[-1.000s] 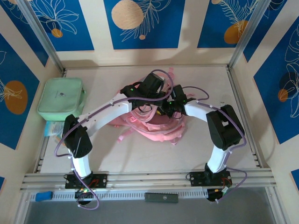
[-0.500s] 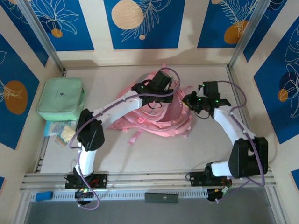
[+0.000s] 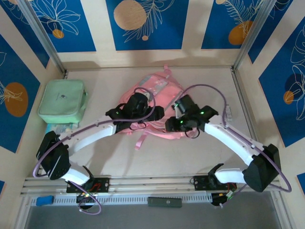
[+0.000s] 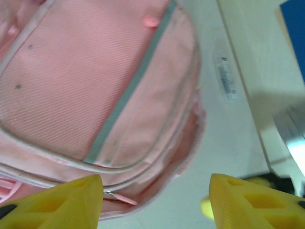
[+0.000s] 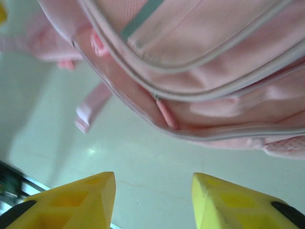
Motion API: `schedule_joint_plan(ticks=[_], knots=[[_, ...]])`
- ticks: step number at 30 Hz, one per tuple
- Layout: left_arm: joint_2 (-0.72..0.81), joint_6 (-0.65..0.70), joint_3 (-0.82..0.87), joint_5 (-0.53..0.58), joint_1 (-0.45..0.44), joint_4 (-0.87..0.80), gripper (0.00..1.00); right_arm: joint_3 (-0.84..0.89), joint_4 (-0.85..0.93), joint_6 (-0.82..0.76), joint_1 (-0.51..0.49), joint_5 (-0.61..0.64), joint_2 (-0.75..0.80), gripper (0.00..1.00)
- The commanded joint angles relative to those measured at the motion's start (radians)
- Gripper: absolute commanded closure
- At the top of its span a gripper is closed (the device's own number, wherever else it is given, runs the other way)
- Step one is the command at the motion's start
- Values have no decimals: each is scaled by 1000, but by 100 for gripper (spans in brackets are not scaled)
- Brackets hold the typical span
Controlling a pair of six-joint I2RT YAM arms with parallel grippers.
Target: Pack books, pencil case, and school supplies into a backpack
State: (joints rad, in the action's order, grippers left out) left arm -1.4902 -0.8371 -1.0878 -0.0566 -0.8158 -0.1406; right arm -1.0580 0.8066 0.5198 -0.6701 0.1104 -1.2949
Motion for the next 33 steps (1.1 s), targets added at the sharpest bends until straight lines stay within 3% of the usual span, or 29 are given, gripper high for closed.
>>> schedule_joint_plan(ticks=[1, 4, 12, 19, 25, 28, 33], knots=[[-63, -154, 92, -35, 32, 174, 44, -56, 75, -70, -79, 142, -87, 52], [-92, -201, 130, -25, 42, 217, 49, -65, 37, -125, -128, 192, -152, 52], [-140, -306, 237, -10, 82, 342, 59, -83, -39, -181, -82, 177, -257, 48], [-155, -444, 287, 41, 84, 385, 68, -18, -150, -160, -47, 104, -239, 49], [-110, -552, 353, 111, 69, 358, 60, 4, -158, -129, -42, 139, -225, 49], [-140, -601, 362, 100, 67, 423, 60, 27, -173, -119, -37, 131, -205, 48], [-181, -616, 303, 126, 65, 392, 61, 55, -191, -109, -22, 132, -185, 48]])
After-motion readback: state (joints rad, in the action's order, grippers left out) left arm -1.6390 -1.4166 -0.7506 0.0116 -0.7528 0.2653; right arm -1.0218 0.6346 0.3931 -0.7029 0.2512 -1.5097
